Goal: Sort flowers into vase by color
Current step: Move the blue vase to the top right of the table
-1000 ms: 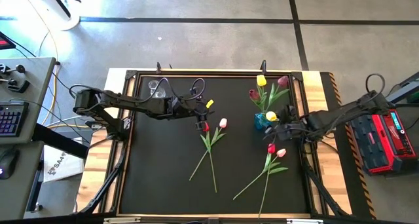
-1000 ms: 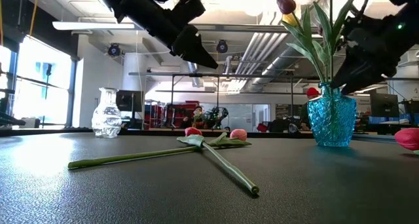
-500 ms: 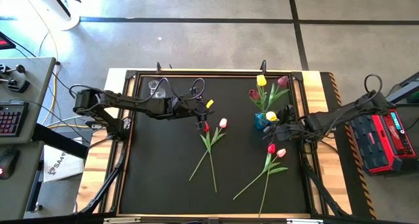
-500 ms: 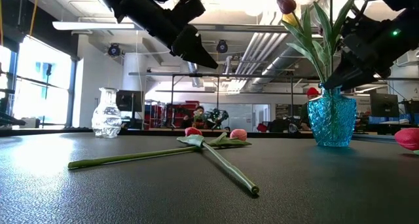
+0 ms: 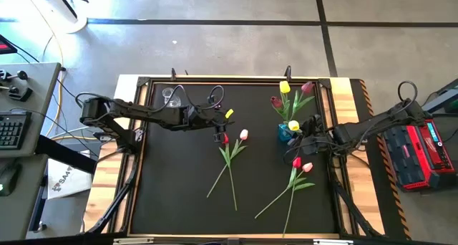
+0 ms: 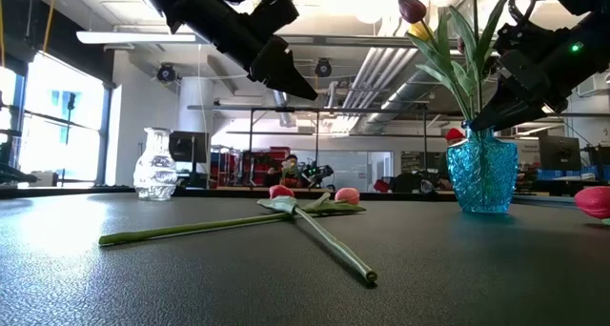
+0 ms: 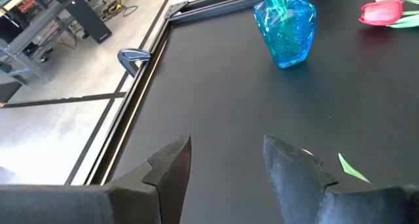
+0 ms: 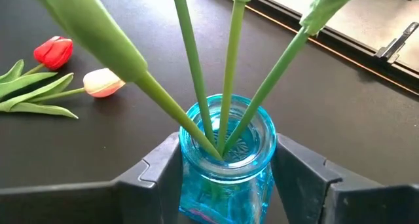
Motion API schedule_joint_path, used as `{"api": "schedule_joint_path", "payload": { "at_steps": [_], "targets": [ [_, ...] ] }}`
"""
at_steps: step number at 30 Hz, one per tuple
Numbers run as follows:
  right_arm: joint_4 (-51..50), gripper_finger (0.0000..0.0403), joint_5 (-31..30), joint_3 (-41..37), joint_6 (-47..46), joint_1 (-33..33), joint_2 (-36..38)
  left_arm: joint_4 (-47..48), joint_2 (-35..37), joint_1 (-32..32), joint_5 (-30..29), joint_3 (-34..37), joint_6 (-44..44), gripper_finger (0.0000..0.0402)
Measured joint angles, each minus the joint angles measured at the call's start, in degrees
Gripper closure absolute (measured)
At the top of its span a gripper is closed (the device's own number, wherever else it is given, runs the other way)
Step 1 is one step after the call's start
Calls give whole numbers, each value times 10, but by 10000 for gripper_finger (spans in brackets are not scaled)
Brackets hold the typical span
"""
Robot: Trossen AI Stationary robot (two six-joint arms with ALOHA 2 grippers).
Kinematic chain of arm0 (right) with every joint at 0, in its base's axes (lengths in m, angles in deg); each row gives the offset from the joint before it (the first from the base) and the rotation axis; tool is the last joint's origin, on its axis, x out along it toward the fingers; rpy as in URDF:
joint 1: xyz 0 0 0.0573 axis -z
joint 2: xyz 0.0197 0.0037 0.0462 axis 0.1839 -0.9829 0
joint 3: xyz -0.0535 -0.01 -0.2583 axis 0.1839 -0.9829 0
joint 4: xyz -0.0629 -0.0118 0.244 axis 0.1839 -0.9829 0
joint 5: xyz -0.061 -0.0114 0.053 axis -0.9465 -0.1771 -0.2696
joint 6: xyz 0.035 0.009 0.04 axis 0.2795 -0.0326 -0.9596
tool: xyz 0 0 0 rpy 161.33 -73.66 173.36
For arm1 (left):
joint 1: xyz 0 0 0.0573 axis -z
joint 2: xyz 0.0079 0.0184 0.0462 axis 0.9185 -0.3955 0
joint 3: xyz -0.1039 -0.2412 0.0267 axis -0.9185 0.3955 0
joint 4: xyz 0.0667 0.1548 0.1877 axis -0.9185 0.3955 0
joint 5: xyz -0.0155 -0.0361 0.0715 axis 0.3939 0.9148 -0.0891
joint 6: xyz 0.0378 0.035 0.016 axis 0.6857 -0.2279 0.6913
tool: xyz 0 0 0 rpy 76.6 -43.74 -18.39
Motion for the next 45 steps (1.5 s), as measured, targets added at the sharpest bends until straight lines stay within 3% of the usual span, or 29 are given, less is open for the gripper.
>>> {"api": "schedule_joint_path", "payload": {
  "at_steps": [6, 16, 20, 31, 35, 40, 45],
  "targets": [
    [-1, 209, 9, 0, 0, 0, 0, 0, 0, 0, 0, 0, 0, 223],
    [-4, 96, -20, 0, -13, 0, 0, 0, 0, 0, 0, 0, -2, 223],
    [1, 82, -20, 0, -13, 0, -1, 0, 0, 0, 0, 0, -4, 223],
    [53, 113, -40, 0, 5, 0, -75, 0, 0, 0, 0, 0, -7, 223],
    [53, 154, -43, 0, -10, 0, -94, 0, 0, 0, 0, 0, -6, 223],
    [56, 237, -50, 0, -16, 0, -97, 0, 0, 0, 0, 0, -6, 223],
    [53, 242, -57, 0, -16, 0, -96, 0, 0, 0, 0, 0, -5, 223]
  ]
}}
